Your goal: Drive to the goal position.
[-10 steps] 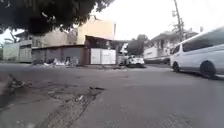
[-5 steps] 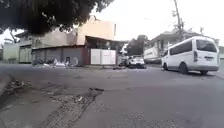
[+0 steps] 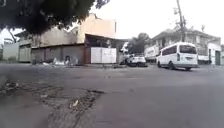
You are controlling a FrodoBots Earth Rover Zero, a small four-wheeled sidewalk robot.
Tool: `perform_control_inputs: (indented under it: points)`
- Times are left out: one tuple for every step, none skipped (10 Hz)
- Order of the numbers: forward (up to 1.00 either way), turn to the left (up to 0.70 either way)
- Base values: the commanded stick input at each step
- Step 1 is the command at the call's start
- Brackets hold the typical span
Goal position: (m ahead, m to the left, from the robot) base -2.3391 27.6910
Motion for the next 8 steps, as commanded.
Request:
perform_control_inputs:
  points:
    - [1.0,0.06]
    - [1.0,-0.01]
    - [1.0,-0.23]
    - [1.0,-0.34]
    - [1.0,-0.31]
    - [1.0,-0.25]
    - [1.0,-0.18]
    - [1.0,-0.11]
